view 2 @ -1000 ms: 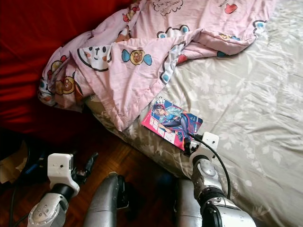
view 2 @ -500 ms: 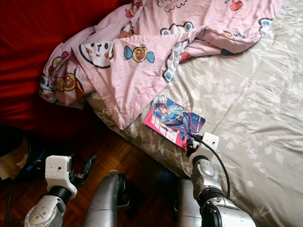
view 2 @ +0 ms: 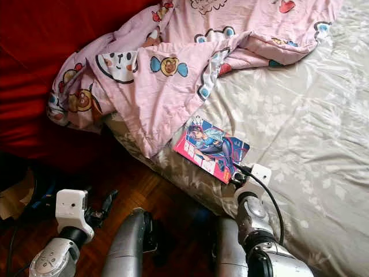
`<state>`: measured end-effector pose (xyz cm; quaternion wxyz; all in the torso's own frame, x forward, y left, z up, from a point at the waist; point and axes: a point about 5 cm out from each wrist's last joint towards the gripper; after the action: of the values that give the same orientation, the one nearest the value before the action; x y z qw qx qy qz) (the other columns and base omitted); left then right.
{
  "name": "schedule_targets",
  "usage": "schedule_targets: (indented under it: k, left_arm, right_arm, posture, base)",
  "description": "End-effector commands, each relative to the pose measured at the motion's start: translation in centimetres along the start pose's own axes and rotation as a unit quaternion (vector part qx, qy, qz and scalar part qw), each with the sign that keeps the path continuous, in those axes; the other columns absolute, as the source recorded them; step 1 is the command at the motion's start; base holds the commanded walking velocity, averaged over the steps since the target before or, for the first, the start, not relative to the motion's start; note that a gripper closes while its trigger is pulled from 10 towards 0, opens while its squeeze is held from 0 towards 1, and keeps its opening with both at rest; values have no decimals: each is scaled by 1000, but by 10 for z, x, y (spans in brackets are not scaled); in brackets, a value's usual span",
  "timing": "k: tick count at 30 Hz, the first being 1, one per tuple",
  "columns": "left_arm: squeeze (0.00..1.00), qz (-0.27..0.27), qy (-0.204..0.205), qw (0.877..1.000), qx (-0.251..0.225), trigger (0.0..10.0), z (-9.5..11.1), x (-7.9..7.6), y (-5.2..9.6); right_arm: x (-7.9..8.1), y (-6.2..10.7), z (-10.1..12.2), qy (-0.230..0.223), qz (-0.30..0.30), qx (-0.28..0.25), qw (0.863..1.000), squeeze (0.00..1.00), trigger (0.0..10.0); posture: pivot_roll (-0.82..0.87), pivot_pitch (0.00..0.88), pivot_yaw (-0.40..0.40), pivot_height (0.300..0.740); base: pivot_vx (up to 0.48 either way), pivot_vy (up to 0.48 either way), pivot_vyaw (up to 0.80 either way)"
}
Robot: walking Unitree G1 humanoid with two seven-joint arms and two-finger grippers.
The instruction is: Clean up the room
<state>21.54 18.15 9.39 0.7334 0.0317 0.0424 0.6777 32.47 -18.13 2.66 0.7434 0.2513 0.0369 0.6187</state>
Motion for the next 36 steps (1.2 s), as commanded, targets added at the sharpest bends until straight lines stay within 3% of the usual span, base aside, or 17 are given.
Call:
schedule_targets:
  k: [1, 11, 23, 33, 34, 35, 36]
  left_arm:
    - [0, -1, -8, 1000, 28, 10000, -10, 2, 7]
    - [0, -5, -11, 999, 30, 10000, -13, 1, 0]
    - [0, 23, 7, 999, 47, 10000, -34, 11, -20]
    - [0, 87, 45, 992, 78, 10000, -67, 25, -27]
    - [0, 90, 44, 992, 82, 10000, -71, 26, -26]
    - [0, 93, 43, 991, 85, 10000, -74, 27, -25]
    - [0, 98, 44, 990, 88, 10000, -77, 28, -24]
  right_arm:
    - [-4, 7, -26, -1, -1, 47, 999, 0, 0]
    - [-5, 7, -25, -1, -3, 40, 999, 0, 0]
    - [-15, 6, -1, 4, -7, -47, 999, 0, 0]
    - [-43, 30, -20, 63, -1, -99, 993, 0, 0]
    - [-46, 33, -25, 66, -2, -97, 993, 0, 8980]
    - [-48, 36, -28, 66, -3, -94, 993, 0, 10000]
    - [-49, 38, -32, 67, -2, -89, 994, 0, 10000]
  posture:
    - [108, 456, 97, 651]
    - [95, 430, 92, 651]
    - [29, 336, 67, 651]
    - [-66, 233, 16, 651]
    - [-74, 225, 11, 651]
    - [-77, 222, 10, 651]
    - [-80, 215, 7, 651]
  base:
    - [0, 0, 0]
    - [0, 0, 0]
    - [0, 0, 0]
    - [0, 0, 0]
    - [0, 0, 0]
    - [0, 0, 0]
    - [0, 0, 0]
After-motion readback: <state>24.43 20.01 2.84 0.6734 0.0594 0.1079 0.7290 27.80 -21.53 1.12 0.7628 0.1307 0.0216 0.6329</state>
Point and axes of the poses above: a point about 5 cm out from each wrist's last joint towards the gripper, its own y axis pointing back from the gripper into the wrist, its own z axis along the axis of the wrist's last joint, x = y × z, and after that the axes turned 3 degrees about y, right-handed
